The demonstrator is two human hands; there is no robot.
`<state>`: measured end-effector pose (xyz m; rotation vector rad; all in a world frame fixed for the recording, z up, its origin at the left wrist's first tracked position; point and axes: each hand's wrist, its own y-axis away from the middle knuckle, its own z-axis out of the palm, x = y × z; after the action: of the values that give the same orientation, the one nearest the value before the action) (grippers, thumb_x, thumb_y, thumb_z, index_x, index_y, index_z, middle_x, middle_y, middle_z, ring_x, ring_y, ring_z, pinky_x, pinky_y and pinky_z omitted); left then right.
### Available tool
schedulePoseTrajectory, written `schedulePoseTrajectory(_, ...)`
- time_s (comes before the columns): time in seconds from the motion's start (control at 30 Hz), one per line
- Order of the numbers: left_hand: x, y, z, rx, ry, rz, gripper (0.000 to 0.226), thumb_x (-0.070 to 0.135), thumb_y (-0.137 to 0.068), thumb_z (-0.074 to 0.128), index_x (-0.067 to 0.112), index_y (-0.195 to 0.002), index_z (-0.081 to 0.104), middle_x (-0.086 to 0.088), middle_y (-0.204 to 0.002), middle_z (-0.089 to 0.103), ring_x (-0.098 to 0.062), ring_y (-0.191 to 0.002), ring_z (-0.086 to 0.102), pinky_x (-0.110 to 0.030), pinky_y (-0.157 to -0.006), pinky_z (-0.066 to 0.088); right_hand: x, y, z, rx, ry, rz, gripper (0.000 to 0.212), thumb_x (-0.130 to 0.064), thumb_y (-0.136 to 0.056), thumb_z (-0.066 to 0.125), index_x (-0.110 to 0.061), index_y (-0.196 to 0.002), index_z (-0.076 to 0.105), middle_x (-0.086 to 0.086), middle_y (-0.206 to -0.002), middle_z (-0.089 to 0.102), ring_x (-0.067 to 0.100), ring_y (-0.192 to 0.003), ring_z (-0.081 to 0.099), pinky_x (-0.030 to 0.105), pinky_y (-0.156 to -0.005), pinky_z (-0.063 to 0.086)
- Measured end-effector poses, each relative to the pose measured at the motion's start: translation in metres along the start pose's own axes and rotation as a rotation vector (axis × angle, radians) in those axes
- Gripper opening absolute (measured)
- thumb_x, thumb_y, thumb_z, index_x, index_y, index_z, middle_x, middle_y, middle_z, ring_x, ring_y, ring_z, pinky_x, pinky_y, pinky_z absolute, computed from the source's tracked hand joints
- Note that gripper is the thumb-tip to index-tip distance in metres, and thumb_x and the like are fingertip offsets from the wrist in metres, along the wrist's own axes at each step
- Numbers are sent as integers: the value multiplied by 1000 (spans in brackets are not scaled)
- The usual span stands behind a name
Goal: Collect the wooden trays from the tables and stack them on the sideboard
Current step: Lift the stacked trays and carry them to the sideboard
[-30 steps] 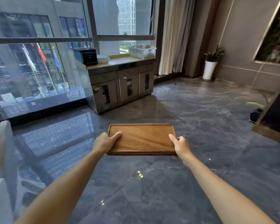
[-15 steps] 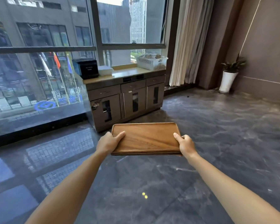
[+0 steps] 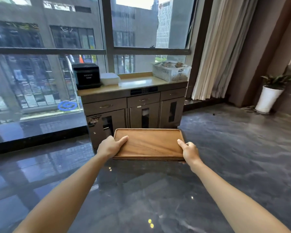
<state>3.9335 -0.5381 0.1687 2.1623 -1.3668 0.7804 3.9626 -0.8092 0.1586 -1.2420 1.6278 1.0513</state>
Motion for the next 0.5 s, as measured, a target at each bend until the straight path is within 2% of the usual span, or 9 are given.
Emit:
schedulePoseTrajectory(0.13, 62, -84, 17, 63, 16, -11, 69, 61, -85, 47, -2, -111, 54, -19, -118, 61, -35, -110, 56, -37, -84, 42, -42, -114, -9, -42, 17, -59, 33, -42, -91, 48, -16, -71, 45, 11, -90, 54, 33, -84, 59, 30, -43, 49)
schedulePoseTrajectory(0.27, 100, -167, 38, 76, 2, -44, 69, 64, -84, 45, 0, -110, 54, -16, -116, 61, -30, -97, 55, -36, -83, 41, -57, -212, -1, -80, 29, -49, 36, -41, -92, 46, -6, -92, 47, 9, -90, 50, 17, -64, 51, 16, -26, 37)
schedulePoseTrajectory(0.33, 111, -212, 54, 73, -1, -58, 70, 64, -83, 45, 1, -110, 54, -16, -117, 60, -30, -101, 55, -37, -86, 41, -59, -261, 6, -98, 42, -39, 35, -40, -92, 46, -5, -95, 46, 11, -95, 50, 15, -62, 49, 16, -26, 37)
schedulePoseTrajectory(0.4, 119, -259, 72, 63, -1, -71, 70, 64, -83, 45, 0, -111, 54, -16, -117, 61, -32, -105, 56, -37, -86, 41, -61, -310, 17, -115, 58, -24, 35, -41, -93, 44, -6, -96, 46, 11, -98, 51, 14, -64, 50, 21, -32, 41)
schedulePoseTrajectory(0.5, 133, -337, 92, 51, -1, -84, 70, 63, -84, 46, 0, -111, 55, -17, -116, 62, -32, -102, 57, -36, -82, 41, -72, -388, 39, -138, 73, -19, 35, -41, -94, 42, -6, -98, 45, 8, -92, 52, 14, -65, 51, 21, -35, 42)
